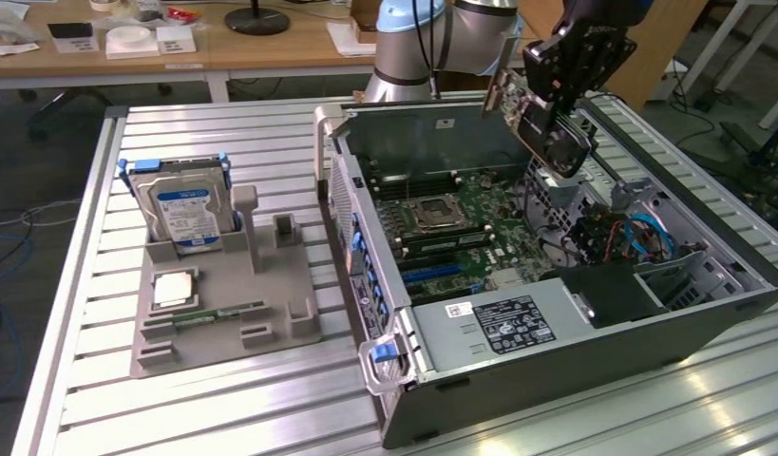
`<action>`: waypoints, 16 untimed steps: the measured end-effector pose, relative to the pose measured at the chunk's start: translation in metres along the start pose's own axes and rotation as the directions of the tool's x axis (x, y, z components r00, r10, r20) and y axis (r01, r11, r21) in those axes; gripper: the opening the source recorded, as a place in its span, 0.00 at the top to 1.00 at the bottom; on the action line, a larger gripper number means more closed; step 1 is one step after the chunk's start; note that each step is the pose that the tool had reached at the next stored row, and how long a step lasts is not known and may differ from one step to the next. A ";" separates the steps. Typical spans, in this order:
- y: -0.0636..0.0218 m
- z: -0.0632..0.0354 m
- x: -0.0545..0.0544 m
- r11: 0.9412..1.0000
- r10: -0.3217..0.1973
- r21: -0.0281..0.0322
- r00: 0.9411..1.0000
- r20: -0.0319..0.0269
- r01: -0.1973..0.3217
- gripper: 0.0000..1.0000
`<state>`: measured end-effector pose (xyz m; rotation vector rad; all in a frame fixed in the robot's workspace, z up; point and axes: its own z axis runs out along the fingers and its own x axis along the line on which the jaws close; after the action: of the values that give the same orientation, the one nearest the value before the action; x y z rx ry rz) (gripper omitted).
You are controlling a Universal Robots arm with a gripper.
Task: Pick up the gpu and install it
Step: 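Insert the gpu into the slot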
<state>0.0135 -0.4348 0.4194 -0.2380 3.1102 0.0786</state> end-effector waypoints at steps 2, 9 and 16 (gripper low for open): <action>0.0000 0.0000 0.000 1.000 -0.007 0.000 1.000 0.000 0.007 0.73; 0.0000 0.0002 0.000 1.000 -0.029 -0.001 1.000 -0.001 0.029 0.73; 0.0000 0.0003 0.000 0.998 -0.057 -0.002 0.998 -0.003 0.057 0.73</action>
<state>0.0134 -0.4348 0.4191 -0.3263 3.1036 0.0796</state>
